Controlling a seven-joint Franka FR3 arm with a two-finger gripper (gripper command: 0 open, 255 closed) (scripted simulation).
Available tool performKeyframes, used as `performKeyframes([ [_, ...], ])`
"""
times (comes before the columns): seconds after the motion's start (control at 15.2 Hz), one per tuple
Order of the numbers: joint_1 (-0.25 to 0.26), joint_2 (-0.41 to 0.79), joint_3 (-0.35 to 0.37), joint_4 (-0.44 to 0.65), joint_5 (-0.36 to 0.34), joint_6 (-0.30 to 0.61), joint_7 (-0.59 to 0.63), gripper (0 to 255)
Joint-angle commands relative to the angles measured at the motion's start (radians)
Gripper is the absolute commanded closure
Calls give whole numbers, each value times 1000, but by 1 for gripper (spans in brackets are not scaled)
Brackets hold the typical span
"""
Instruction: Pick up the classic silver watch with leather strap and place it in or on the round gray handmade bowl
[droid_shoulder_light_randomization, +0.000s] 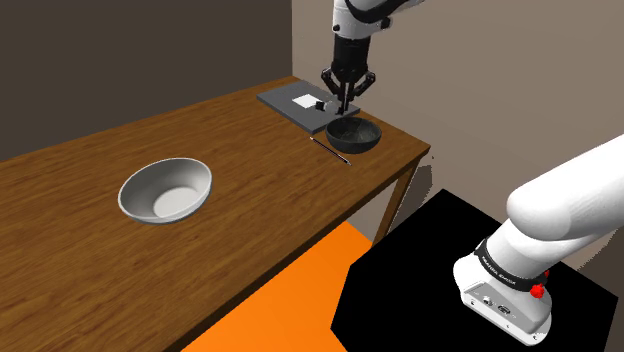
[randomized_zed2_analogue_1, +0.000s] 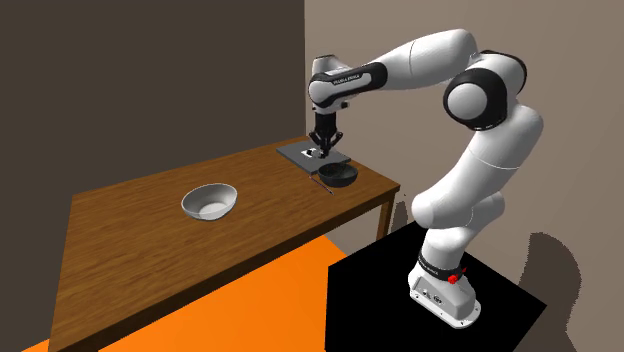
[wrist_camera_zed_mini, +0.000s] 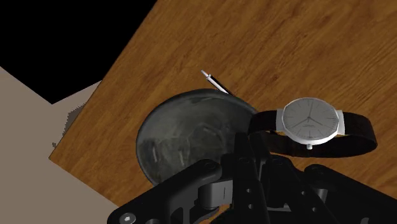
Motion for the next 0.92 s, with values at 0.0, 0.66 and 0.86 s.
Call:
performKeyframes([
  [0.0,-20,9,-28,7,-12,0,-44,255],
  [0.66,-96,75,-126,37,-62,29,-196,255],
  [0.86,-96,83,-123,4,-65,69,-192,255],
])
